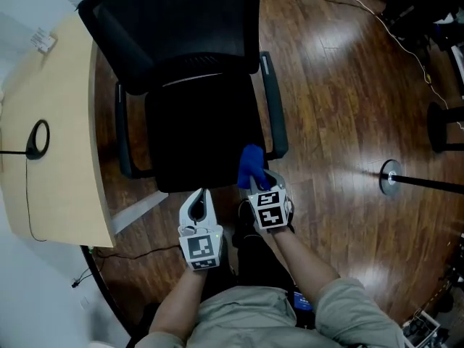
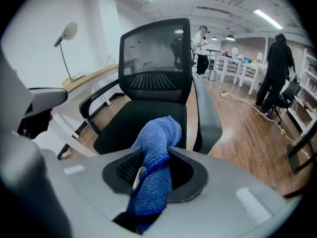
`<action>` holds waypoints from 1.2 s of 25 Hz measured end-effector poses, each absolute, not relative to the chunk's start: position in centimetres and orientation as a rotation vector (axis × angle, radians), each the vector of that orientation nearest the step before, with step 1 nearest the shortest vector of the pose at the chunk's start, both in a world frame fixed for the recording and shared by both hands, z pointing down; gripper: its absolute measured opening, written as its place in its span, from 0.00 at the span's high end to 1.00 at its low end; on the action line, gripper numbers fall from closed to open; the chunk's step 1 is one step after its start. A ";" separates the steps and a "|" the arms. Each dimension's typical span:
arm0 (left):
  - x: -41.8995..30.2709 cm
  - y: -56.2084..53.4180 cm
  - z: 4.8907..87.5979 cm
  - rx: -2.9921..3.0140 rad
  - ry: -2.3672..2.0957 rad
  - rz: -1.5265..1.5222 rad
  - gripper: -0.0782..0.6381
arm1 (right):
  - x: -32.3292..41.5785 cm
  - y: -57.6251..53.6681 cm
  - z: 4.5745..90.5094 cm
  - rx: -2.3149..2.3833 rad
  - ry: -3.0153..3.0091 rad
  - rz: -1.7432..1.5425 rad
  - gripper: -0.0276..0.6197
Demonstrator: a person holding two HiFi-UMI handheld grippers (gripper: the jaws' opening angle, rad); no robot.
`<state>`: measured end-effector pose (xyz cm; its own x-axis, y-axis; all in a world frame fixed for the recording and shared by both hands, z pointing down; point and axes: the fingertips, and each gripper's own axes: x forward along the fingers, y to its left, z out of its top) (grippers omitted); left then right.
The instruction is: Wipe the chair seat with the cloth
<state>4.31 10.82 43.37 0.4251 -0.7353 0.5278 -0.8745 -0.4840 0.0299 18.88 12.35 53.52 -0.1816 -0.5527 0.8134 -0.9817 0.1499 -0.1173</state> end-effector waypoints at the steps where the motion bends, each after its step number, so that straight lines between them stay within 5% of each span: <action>1: 3.8 10.7 42.3 2.375 -1.415 0.659 0.88 | 18.5 12.0 51.9 1.449 -1.848 0.867 0.81; 15: -5.3 14.2 32.5 2.242 -1.621 0.573 0.88 | 4.5 11.9 32.2 1.114 -2.304 0.486 0.81; 30: -30.0 18.4 27.1 2.031 -1.880 0.467 0.88 | -24.7 14.7 27.4 0.610 -2.469 0.287 0.80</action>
<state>-29.99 18.42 27.10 0.0736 -0.8877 0.4546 -0.9972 -0.0718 0.0213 -24.74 14.69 27.41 -0.7312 -0.3604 0.5793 -0.4838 0.8725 -0.0679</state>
